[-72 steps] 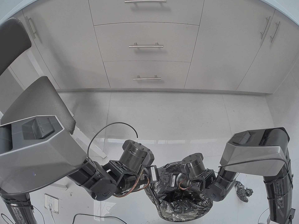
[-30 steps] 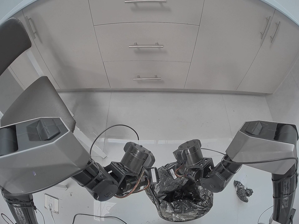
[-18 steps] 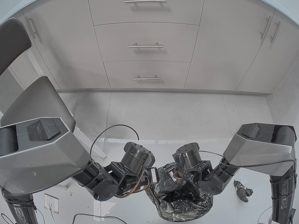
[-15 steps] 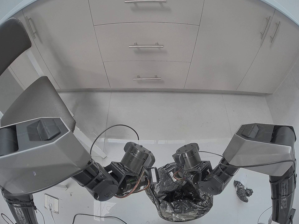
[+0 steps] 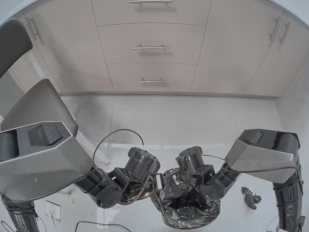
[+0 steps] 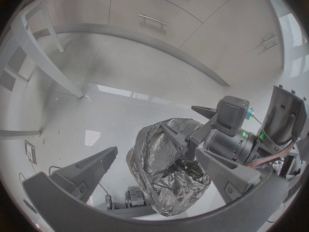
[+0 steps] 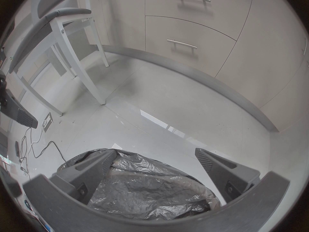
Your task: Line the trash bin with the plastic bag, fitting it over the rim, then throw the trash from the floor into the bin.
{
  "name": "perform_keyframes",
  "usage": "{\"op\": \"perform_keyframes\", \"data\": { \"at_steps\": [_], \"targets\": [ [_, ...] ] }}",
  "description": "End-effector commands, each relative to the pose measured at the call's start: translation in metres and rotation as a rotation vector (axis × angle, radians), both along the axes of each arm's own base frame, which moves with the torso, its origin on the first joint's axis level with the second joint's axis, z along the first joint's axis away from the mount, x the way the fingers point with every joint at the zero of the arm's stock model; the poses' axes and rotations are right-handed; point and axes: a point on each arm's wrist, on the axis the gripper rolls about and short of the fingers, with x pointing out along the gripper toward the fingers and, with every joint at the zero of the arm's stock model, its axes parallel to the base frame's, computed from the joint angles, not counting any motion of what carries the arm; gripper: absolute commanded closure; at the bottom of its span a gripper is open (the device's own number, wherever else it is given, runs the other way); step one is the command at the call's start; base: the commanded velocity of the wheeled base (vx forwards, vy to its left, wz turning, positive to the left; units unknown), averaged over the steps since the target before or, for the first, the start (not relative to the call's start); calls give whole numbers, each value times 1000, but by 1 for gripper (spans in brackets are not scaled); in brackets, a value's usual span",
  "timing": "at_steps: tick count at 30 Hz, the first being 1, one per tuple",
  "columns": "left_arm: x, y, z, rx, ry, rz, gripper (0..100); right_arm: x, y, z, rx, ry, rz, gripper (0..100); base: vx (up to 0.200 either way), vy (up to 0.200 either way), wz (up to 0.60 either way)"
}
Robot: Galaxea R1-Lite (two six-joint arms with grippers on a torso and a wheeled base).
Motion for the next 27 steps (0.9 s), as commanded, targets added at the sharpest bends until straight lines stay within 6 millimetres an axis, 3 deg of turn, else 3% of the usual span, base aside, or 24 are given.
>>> {"op": "perform_keyframes", "data": {
  "at_steps": [1, 18, 27],
  "targets": [
    [0, 0, 0, 0, 0, 0, 0, 5, 2, -11, -5, 6, -4, 0, 0, 0, 0],
    [0, -1, -3, 4, 5, 0, 0, 26, 0, -29, -4, 6, -38, 0, 0, 0, 0],
    [0, -1, -3, 5, 7, -1, 0, 35, 1, -23, 18, -22, -47, 0, 0, 0, 0]
  ]
}}
